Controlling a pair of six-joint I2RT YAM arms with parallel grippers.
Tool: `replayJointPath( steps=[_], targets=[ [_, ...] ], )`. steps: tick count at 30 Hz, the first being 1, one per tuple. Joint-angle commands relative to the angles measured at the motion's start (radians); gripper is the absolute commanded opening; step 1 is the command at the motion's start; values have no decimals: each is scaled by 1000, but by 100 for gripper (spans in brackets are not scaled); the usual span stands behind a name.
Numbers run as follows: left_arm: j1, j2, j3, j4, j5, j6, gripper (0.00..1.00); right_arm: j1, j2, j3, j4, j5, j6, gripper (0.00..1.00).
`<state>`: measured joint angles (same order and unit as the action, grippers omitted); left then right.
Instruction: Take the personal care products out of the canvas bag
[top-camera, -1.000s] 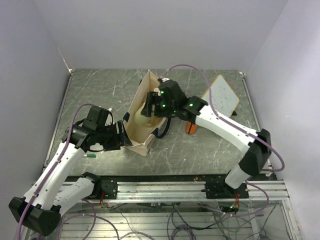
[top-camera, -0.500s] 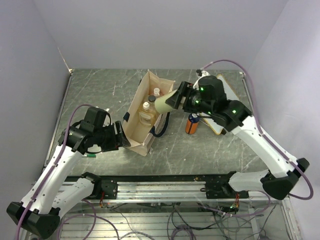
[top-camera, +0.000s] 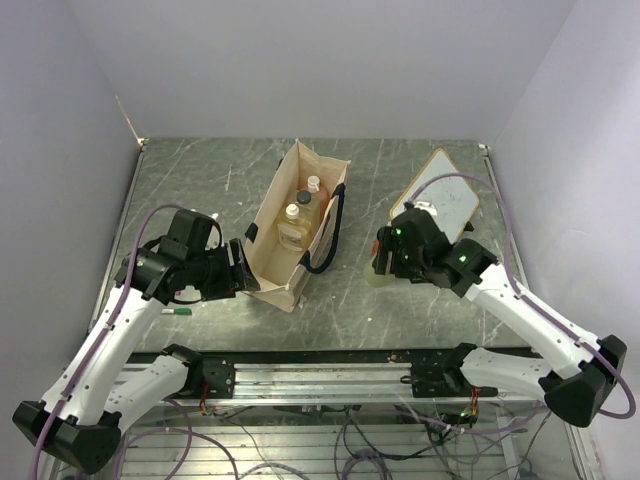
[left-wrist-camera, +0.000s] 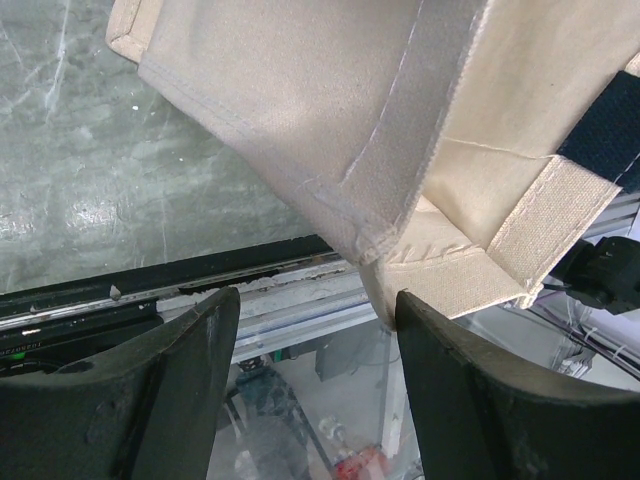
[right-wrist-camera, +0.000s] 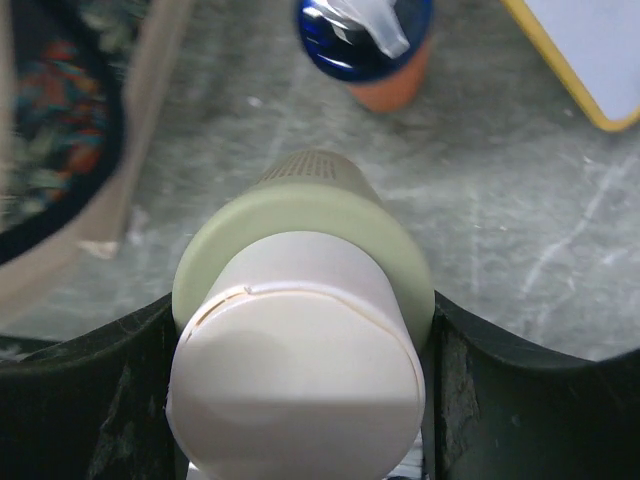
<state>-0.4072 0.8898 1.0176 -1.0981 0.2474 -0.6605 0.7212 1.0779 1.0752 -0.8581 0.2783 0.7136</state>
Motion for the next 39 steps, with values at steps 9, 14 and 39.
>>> replayJointPath(
  steps=[9, 14, 39],
  targets=[
    [2, -6, 33, -54, 27, 34, 74, -20, 7, -161, 137, 339, 35, 0],
    [2, 4, 39, -42, 32, 33, 74, -55, 50, -189, 172, 339, 17, 0],
    [1, 51, 56, -32, 25, 62, 74, -201, 97, -315, 358, 212, -51, 15]
  ],
)
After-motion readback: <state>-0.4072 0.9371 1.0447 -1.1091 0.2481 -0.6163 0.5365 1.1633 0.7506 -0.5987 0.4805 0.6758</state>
